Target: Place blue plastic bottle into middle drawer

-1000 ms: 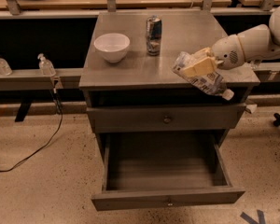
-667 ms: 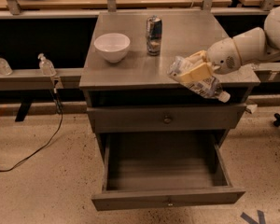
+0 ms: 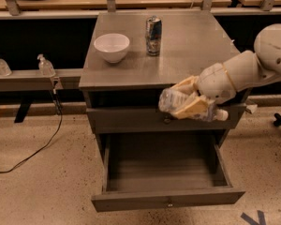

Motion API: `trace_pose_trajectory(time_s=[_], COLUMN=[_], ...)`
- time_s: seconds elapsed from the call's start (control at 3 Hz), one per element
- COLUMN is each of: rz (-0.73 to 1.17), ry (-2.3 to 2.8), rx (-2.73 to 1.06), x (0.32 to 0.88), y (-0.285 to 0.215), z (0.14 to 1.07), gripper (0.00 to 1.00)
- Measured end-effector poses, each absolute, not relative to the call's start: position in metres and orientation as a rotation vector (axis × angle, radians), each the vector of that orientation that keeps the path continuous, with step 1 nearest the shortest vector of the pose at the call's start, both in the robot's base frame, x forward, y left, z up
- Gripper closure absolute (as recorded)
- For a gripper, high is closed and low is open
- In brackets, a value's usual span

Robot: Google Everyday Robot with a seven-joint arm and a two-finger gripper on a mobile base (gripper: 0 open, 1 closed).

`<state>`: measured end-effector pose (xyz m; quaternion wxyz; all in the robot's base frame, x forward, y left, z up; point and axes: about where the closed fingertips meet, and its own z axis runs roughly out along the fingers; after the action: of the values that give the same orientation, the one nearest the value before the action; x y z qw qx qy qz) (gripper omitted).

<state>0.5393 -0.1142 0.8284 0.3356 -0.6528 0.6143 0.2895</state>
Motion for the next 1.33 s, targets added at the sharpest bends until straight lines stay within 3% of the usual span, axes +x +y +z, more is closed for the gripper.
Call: trace_pose_trajectory(time_s=[1.0, 1.33], rz=[0.872, 0.825], ry=[1.615, 1.541], rx=[-1.74, -1.764], x=[0.516, 0.499], y=[-0.097, -0.084], z=[0.759, 0.71], gripper=[1.0, 1.0])
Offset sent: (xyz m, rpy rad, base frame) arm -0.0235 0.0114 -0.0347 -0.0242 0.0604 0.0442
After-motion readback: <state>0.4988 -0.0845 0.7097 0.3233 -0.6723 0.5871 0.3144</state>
